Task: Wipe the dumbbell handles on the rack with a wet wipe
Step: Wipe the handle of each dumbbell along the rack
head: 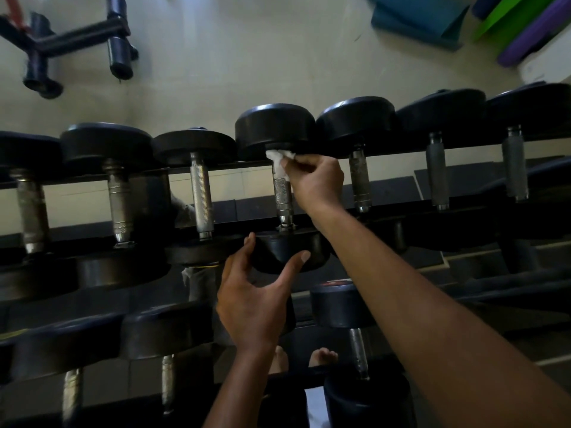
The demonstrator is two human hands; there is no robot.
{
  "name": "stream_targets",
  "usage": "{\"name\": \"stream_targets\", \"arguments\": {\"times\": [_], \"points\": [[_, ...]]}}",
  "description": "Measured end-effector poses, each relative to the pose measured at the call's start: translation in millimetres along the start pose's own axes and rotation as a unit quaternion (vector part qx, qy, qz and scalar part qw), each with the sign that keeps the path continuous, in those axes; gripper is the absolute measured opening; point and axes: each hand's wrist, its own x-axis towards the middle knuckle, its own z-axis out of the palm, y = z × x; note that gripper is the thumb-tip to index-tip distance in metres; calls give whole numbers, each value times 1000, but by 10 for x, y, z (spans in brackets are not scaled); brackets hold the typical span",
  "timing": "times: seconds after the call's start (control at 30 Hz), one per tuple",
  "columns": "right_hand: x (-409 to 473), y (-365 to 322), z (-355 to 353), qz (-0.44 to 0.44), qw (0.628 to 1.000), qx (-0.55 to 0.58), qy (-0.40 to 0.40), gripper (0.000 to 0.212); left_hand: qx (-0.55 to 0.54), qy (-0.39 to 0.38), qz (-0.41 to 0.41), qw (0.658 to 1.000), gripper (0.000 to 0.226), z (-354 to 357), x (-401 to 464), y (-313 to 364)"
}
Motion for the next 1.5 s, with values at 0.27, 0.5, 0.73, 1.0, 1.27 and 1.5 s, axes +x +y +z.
{"name": "stream_targets", "arguments": {"times": [0.27,0.5,0.73,1.0,1.27,1.5], "points": [[78,12,-24,95,986,135,6,17,-9,4,-4,1000,96,12,-12,-2],[108,-42,-100,132,975,163,-77,8,-17,5,-5,1000,94,21,-19,-12],[319,-12,45,283,920,236,-134,32,-19,1,-1,1000,95,6,-21,-8],[338,77,-124,257,902,254,-236,20,-7,1,3,1000,96,4,-10,-7],[276,-39,-385,164,931,-40,-322,20,-5,-2,-1,1000,94,-19,-15,49],[183,13,-509,84,920,-216,-316,22,-8,-8,-11,1000,95,-22,-27,71]]}}
